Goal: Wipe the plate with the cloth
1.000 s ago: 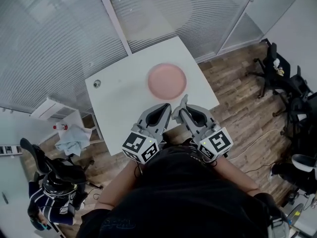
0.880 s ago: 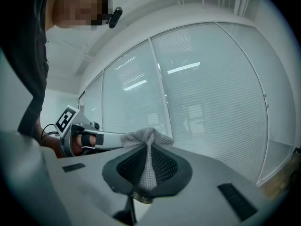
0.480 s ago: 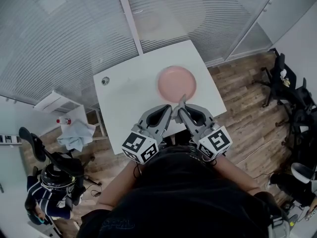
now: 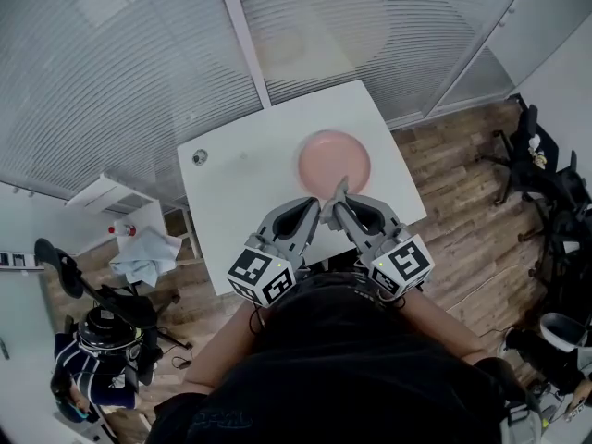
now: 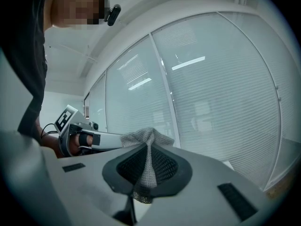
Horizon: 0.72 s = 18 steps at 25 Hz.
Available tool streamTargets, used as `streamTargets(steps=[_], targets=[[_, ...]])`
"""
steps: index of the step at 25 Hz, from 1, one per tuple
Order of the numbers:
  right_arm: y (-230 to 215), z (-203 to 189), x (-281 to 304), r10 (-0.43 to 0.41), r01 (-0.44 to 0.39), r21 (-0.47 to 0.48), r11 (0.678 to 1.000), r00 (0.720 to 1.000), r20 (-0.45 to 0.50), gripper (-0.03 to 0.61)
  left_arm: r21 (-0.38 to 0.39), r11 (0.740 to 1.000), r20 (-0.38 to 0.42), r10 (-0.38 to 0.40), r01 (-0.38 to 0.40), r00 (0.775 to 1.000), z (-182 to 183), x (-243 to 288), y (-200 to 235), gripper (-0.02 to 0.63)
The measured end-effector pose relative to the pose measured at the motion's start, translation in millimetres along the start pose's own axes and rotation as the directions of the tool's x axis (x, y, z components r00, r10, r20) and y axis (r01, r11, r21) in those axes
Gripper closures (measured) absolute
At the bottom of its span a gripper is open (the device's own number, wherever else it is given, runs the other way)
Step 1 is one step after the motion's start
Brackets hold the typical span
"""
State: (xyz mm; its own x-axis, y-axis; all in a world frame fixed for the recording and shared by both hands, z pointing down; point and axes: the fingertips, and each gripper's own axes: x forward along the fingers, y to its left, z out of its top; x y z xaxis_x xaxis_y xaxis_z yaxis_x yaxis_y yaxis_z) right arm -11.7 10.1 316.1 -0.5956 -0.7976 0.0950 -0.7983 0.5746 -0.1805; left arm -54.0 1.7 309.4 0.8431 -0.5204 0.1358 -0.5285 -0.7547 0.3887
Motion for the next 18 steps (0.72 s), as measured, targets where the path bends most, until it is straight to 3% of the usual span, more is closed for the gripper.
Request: streamTargets(steps=[8,18], targets=[[-31,-2,11,0.0,0.0,0.021,1.0,1.0,-0.004,0.539,-0.033,0.999,-0.022,-0.029,0.028,0.999,-4,26,7,0.597],[-70,-19,31,-0.02,0.023,0.056,0.998,0.998,-0.06,0.54,-0.083,0.996,-0.079,0.015,-0.022,0.997,-25,52,44,0.597]])
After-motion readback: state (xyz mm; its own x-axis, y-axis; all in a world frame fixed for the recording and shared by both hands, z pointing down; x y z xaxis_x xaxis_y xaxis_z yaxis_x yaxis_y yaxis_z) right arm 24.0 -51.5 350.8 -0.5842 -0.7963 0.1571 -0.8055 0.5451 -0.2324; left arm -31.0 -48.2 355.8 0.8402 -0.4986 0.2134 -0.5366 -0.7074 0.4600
